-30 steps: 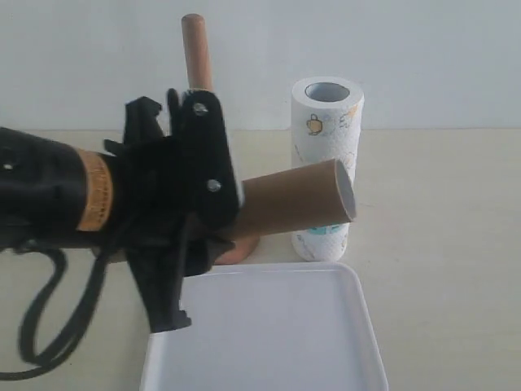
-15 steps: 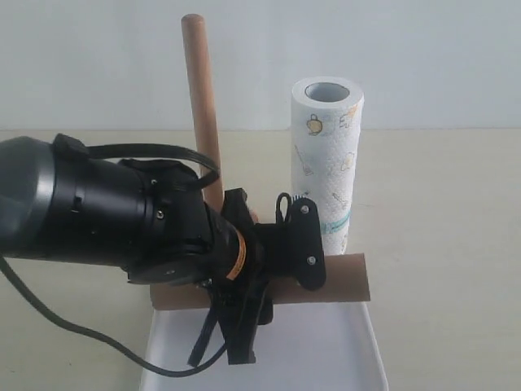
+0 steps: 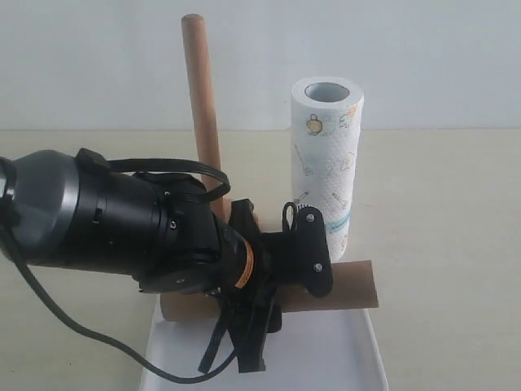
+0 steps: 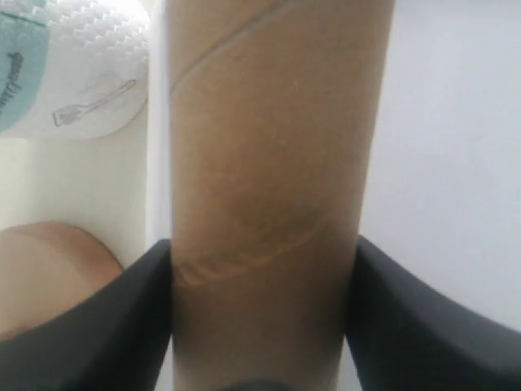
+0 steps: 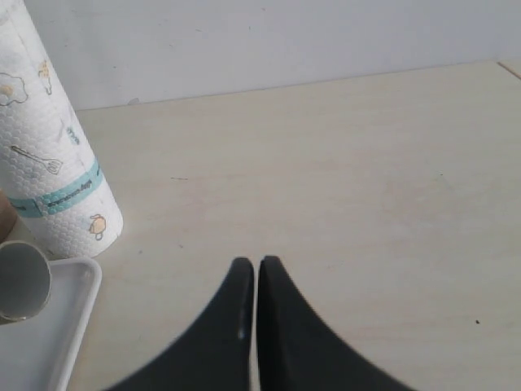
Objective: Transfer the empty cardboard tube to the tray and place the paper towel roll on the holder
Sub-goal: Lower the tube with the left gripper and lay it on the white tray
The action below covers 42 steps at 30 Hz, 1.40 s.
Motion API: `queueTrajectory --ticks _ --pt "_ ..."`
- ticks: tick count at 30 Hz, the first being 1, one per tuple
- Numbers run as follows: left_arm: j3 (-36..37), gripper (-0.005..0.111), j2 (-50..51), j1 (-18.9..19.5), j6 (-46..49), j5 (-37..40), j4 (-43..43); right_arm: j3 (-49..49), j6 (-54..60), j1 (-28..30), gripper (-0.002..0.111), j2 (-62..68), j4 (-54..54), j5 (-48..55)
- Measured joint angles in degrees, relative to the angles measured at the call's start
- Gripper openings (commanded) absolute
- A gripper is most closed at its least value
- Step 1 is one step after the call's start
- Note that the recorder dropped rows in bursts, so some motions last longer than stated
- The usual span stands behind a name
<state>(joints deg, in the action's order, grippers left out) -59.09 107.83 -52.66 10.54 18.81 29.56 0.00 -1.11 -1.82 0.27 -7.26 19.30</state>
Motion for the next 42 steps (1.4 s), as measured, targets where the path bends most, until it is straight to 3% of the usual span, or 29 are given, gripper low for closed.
queueTrajectory --ticks 6,12,15,20,29,35,42 --pt "-0.04 0.004 0.0 0.0 0.0 4.28 0.99 0.0 0.0 0.0 0.001 0.0 0.0 0.0" --pt "-0.04 0.005 0.0 -0.91 0.31 3.85 0.99 0.0 0.0 0.0 0.001 0.0 0.0 0.0" --pt "-0.04 0.017 0.0 -1.97 1.92 3.14 0.99 0.0 0.0 0.0 0.001 0.0 0.0 0.0" --pt "-0.04 0.046 0.0 -2.74 2.91 2.91 0.99 0.0 0.0 0.0 0.001 0.0 0.0 0.0" --pt "-0.04 0.051 0.0 -2.74 2.99 5.98 1.33 0.0 0.0 0.0 0.001 0.0 0.0 0.0" --pt "-0.27 0.07 0.0 -2.74 2.99 6.27 1.46 0.0 0.0 0.0 0.001 0.0 0.0 0.0" --pt "-1.24 0.071 0.0 -2.74 2.65 6.81 1.46 0.0 0.0 0.0 0.001 0.0 0.0 0.0"
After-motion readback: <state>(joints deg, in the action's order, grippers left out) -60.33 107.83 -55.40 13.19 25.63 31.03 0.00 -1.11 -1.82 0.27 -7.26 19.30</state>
